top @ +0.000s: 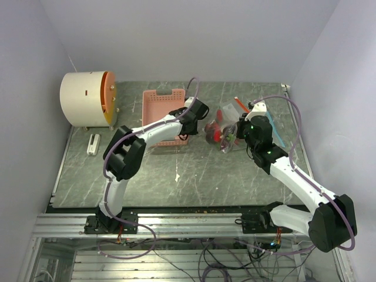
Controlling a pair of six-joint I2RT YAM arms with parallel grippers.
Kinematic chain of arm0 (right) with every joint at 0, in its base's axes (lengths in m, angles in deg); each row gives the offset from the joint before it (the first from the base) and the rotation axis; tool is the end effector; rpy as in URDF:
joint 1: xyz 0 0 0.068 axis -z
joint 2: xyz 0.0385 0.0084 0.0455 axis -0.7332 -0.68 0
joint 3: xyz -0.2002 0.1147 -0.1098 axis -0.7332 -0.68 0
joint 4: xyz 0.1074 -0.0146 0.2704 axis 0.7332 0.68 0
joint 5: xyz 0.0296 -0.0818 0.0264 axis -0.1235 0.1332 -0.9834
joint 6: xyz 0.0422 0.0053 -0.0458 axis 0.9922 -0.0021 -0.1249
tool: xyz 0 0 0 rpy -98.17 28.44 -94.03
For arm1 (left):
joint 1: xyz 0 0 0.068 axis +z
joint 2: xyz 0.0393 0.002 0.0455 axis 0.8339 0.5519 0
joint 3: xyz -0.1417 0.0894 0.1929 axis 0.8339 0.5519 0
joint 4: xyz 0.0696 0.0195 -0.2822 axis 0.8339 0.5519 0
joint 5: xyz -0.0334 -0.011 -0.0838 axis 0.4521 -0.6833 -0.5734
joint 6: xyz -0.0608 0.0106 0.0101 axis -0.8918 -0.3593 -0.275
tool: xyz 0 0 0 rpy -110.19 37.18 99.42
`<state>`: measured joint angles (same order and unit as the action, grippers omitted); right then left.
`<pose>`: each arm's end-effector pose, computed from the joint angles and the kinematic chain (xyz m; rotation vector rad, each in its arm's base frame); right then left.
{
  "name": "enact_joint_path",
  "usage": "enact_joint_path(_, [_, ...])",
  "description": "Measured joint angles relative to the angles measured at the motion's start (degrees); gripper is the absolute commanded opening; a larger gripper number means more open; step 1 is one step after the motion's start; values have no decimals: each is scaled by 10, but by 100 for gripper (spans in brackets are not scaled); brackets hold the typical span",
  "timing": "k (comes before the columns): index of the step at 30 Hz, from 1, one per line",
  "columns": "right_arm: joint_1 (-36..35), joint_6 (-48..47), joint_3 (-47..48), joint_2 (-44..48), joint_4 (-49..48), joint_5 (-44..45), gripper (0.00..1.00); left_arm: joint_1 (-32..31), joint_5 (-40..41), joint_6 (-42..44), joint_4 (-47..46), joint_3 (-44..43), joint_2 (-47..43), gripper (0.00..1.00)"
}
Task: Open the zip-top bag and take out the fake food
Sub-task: Move the bin to the center of the board.
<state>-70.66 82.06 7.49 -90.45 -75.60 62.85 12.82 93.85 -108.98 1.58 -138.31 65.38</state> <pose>0.2845 0.1092 0.2480 0.0248 1.8725 0.1733 0.3586 -0.3162 0.1763 0.0515 2.4037 -0.1014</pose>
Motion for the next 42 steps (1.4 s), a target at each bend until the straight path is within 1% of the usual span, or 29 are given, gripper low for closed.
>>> enact_joint_path(2, [0, 0, 0, 0, 0, 0, 0, 0, 0, 1, 2, -10, 14, 22])
enact_joint_path(5, [0, 0, 0, 0, 0, 0, 0, 0, 4, 4, 9, -23, 25, 16])
enact_joint_path(6, [0, 0, 0, 0, 0, 0, 0, 0, 5, 5, 13, -24, 25, 14])
enact_joint_path(7, [0, 0, 0, 0, 0, 0, 0, 0, 7, 7, 15, -25, 26, 8])
enact_joint_path(8, [0, 0, 0, 0, 0, 0, 0, 2, 8, 11, 15, -26, 26, 7])
enact_joint_path(14, [0, 2, 0, -2, 0, 0, 0, 21, 9, 29, 15, -26, 26, 7])
enact_joint_path(22, [0, 4, -3, -9, -1, -2, 0, 93, 14, 48, 14, -31, 32, 7])
enact_joint_path(29, [0, 6, -5, -13, -2, -4, 0, 148, 11, 88, 8, -48, 44, 7])
enact_joint_path(34, [0, 10, -4, -18, -2, -7, 0, 160, 2, 122, -3, -49, 46, 7])
enact_joint_path(39, [0, 10, -4, -19, -3, -7, 0, 157, -20, 132, -25, -38, 45, 7])
enact_joint_path(40, [0, 10, -5, -20, -2, -7, 0, 156, -24, 132, -30, -35, 44, 7])
enact_joint_path(41, [0, 10, -5, -21, -3, -7, 0, 156, -26, 132, -33, -34, 44, 10])
enact_joint_path(42, [0, 10, -4, -22, -3, -9, 0, 156, -28, 132, -34, -33, 44, 16])
